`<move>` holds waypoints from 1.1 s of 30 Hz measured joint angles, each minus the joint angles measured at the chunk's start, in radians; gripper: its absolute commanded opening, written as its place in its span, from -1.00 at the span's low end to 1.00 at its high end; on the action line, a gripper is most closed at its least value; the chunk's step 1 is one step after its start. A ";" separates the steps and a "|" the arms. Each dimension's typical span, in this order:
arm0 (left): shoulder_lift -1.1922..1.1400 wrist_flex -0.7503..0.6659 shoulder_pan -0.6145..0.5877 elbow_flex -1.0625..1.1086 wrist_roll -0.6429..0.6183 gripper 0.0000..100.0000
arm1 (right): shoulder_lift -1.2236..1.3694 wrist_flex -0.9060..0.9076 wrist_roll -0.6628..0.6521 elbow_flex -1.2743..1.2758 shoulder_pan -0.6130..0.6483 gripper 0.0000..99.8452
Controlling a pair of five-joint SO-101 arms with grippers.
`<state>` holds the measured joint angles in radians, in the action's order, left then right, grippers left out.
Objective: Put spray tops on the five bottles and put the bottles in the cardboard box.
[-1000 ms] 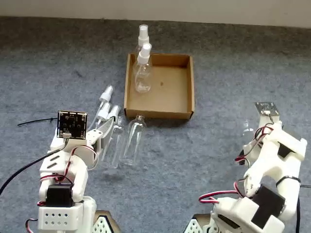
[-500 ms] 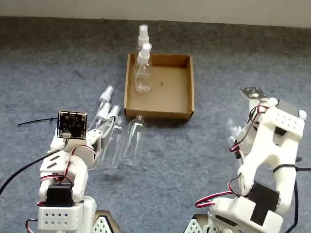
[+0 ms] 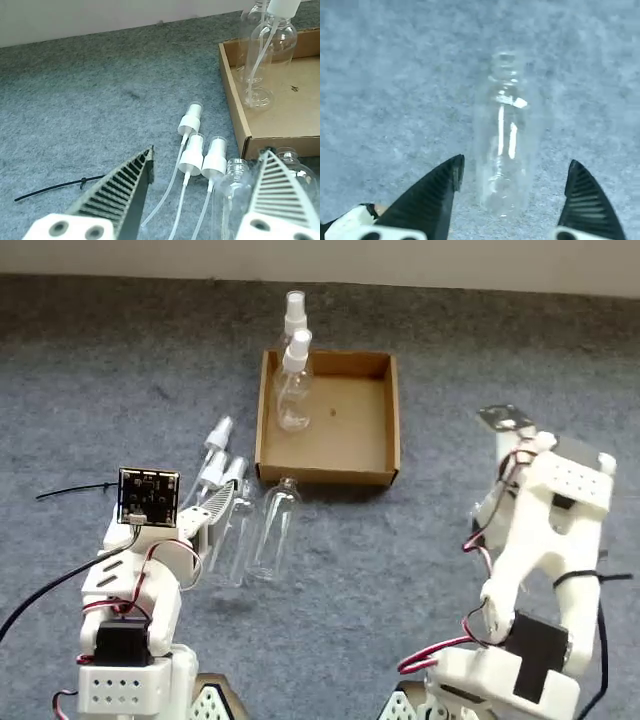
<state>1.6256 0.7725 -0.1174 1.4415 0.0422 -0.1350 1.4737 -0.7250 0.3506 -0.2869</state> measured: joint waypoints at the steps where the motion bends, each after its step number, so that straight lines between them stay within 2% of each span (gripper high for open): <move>1: 0.000 0.000 0.000 0.000 0.000 -0.39 | 0.000 0.012 0.008 0.000 0.031 -0.41; 5: 0.000 0.000 0.000 0.000 0.000 -0.39 | 0.000 0.012 0.015 0.000 0.123 -0.34; 8: 0.000 0.000 0.000 0.000 0.000 -0.39 | 0.000 -0.008 0.015 0.000 0.137 -0.34; 13: 0.000 0.000 0.000 0.000 0.000 -0.39 | 0.095 -0.052 0.015 -0.023 0.132 -0.34; 20: 0.000 0.000 0.000 0.000 0.000 -0.39 | 0.347 -0.064 0.015 -0.224 0.092 -0.34; 33: 0.000 0.000 0.000 0.000 0.000 -0.39 | 0.494 0.008 -0.012 -0.290 0.069 -0.34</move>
<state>1.6256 0.7725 -0.1174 1.4415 0.0422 0.3590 1.4814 -0.7373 0.0606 -0.2179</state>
